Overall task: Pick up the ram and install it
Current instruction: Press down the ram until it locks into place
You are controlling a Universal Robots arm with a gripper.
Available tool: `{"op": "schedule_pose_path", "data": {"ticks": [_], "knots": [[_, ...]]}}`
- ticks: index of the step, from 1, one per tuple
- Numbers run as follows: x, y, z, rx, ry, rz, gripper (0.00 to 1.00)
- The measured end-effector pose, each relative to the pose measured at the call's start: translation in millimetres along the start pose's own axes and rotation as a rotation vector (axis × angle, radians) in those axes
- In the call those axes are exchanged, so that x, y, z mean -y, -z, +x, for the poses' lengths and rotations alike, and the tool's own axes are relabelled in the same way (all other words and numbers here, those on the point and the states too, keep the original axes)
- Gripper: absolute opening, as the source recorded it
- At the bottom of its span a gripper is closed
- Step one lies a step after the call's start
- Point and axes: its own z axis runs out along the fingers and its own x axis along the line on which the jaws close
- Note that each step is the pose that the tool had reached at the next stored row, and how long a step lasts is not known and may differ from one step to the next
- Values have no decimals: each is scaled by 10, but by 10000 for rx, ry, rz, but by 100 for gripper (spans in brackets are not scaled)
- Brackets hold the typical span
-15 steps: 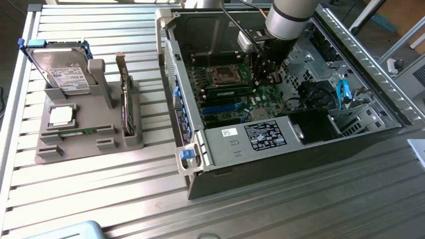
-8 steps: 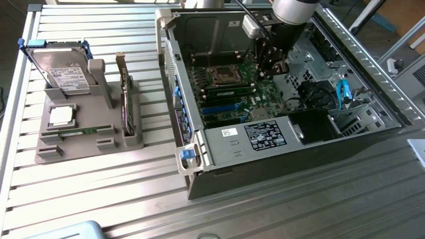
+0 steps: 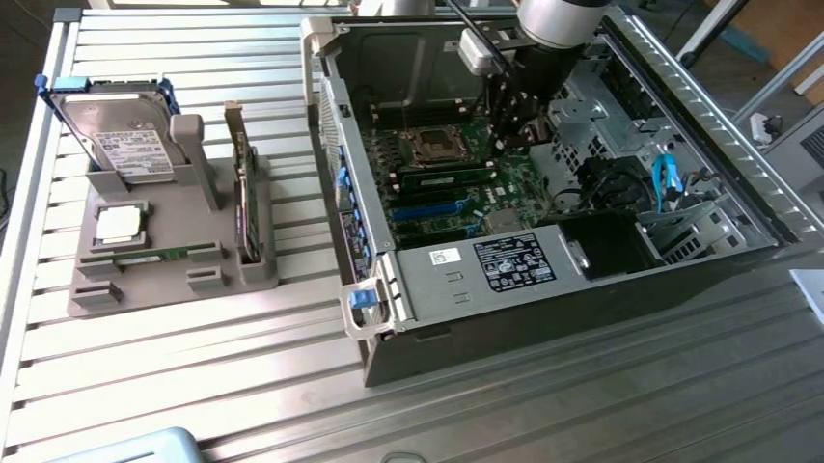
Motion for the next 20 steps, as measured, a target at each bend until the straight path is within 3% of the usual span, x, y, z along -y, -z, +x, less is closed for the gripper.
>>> {"op": "schedule_pose_path", "data": {"ticks": [7,10,14,16,20], "knots": [[-348,-30,-52,-6,0,-1,11],[-599,-77,-94,-7,0,-1,11],[-811,-115,-127,-9,1,-1,11],[-862,-126,-134,-8,0,0,11],[-865,-185,-133,-8,0,-5,11]]}}
